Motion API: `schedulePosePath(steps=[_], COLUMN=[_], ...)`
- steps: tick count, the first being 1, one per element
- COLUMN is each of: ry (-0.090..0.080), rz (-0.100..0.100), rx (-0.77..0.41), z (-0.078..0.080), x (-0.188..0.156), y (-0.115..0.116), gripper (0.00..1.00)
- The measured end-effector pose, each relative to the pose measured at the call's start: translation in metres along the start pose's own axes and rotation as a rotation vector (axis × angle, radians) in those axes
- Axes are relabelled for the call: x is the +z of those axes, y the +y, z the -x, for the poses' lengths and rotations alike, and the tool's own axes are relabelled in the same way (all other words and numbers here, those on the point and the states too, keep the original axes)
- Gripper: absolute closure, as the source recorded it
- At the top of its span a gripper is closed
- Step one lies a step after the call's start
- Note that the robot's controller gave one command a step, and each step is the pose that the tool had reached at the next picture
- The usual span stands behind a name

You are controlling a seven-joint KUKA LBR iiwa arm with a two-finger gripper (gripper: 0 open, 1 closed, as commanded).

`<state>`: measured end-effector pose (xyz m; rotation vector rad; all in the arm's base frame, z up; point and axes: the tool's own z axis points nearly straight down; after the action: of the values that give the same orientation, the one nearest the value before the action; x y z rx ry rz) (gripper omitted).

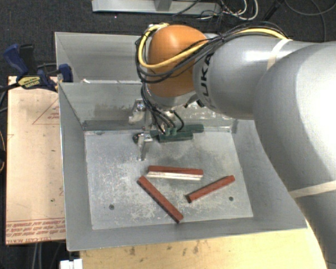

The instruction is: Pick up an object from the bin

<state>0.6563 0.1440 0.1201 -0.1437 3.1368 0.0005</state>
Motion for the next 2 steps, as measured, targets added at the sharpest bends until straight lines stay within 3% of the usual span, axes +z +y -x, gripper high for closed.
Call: schedulePosePath(steps=[1, 2], ry=[0.001, -0.008], rz=[0.001, 0.009], rx=[0.085, 0.145], z=[-0.009, -0.002], x=[-0.006, 0.043], y=[-0.021, -0.054], gripper=[0.0, 0.0])
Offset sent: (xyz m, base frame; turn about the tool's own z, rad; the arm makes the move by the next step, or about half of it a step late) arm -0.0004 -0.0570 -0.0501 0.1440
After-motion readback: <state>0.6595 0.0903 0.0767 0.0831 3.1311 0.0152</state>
